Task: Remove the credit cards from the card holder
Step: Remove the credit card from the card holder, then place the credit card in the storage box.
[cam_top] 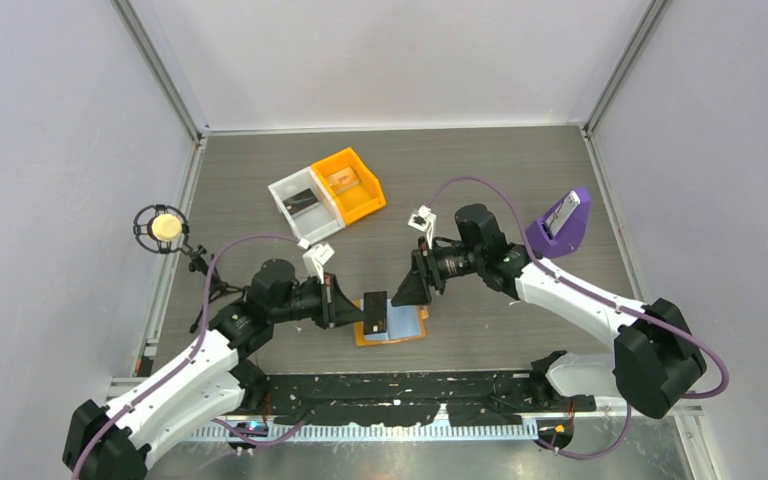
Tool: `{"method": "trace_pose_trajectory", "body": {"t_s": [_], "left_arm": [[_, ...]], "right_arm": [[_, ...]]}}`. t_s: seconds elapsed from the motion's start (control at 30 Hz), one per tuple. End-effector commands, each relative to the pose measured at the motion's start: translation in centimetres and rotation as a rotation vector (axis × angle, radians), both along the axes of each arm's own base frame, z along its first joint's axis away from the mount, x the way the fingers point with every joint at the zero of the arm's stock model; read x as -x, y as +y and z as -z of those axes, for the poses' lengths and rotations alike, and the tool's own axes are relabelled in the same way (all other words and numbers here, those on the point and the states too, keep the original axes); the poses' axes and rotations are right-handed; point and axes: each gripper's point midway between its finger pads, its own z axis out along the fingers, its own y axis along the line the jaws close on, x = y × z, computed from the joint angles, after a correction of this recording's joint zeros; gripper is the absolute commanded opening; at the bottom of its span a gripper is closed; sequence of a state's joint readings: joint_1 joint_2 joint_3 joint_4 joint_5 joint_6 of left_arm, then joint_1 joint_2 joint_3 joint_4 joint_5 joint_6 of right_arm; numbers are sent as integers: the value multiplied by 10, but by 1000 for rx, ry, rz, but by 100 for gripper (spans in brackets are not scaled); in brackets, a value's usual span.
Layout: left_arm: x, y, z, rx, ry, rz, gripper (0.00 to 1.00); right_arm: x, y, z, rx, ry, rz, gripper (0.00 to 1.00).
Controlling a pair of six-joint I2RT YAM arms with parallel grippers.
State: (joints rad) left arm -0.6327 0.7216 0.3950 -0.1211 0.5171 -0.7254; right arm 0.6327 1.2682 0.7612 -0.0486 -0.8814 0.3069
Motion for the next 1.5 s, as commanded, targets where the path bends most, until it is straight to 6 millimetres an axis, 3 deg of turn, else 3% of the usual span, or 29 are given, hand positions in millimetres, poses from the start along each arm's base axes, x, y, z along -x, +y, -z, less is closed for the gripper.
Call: {"method": "trace_pose_trajectory", "body": {"t_s": [0.0, 0.4, 0.47, 0.53, 0.6, 0.63, 0.67, 0.77, 0.87, 1.0, 1.03, 1.23, 1.47], "left_arm": [[7, -7, -29, 36, -90, 116, 0], [20, -20, -47, 119, -96, 243, 0], [21, -21, -50, 125, -98, 254, 0], [21, -22, -52, 130, -102, 263, 0], [22, -23, -52, 134, -96, 272, 0], [22, -23, -53, 134, -94, 272, 0], [21, -23, -52, 130, -89, 266, 0], [20, -23, -56, 126, -79, 257, 1], [14, -24, -68, 141, -89, 226, 30], [6, -24, -94, 198, -135, 175, 61], [4, -24, -99, 209, -147, 156, 65], [-5, -19, -135, 294, -233, 67, 71], [-14, -26, -157, 457, -213, 21, 70]], "right_arm": [[8, 6, -26, -91, -61, -123, 71], [9, 13, -17, -72, 0, -183, 69], [9, 14, -17, -73, 11, -183, 61], [9, 15, -17, -74, 21, -179, 43], [10, 15, -22, -91, 21, -177, 18], [12, 14, -20, -93, 31, -174, 12], [11, 16, -31, -128, 1, -168, 7], [15, 15, -44, -175, 9, -138, 5], [11, 14, -57, -207, -1, -94, 5], [-1, 13, -84, -262, -10, 17, 5], [-3, 12, -94, -289, -14, 42, 5], [-18, 4, -131, -418, -26, 184, 5], [-37, -7, -142, -558, 34, 382, 5]]}}
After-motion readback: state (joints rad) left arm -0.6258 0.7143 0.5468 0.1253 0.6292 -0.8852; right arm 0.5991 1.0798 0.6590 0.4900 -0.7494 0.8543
